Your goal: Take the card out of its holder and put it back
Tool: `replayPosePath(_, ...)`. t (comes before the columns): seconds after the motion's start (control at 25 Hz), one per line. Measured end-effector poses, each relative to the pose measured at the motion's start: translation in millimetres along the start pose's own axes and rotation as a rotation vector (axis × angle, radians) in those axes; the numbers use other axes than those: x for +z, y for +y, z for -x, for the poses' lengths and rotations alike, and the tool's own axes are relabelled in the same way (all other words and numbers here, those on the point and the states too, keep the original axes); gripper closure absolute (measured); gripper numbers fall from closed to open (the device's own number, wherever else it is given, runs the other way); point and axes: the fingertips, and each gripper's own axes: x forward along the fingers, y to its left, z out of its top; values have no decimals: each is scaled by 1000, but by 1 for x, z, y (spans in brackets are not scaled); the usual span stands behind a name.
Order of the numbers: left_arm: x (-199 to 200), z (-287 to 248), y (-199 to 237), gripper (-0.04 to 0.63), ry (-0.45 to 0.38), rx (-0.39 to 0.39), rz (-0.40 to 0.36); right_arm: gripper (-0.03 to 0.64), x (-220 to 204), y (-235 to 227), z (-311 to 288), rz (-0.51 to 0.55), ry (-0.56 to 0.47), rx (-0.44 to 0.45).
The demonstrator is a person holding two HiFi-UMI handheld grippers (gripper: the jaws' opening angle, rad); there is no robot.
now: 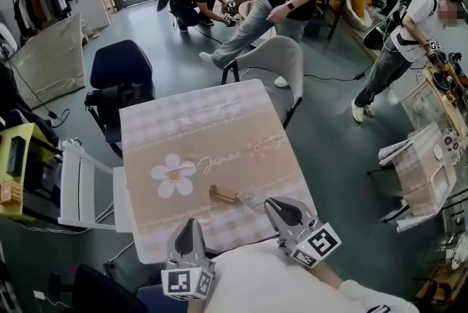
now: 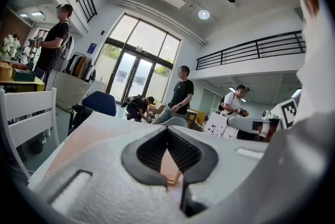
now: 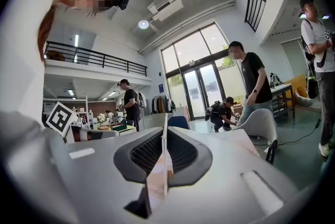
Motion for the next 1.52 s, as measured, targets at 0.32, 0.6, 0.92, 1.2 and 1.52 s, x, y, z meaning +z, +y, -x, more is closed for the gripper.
replayPosePath(0.32,0,-2,0,592,1,-5,-8,598,1,-2,-1,-1,-5,-9)
replayPosePath(0.6,0,1,2,592,-2,6,-7,598,0,-1,-1,-2,-3,-5)
replayPosePath(0.92,-1,2,0,592,-2,0,-16,598,-1,0,1,-6,-9,-1)
replayPosePath(1.2,1,4,-4,592,-4,-2,-20,598,0,1,3,-14,-6,0)
replayPosePath(1.52,2,10,-2,592,-14,5,-9,598,-1,6,3,-11,0,10)
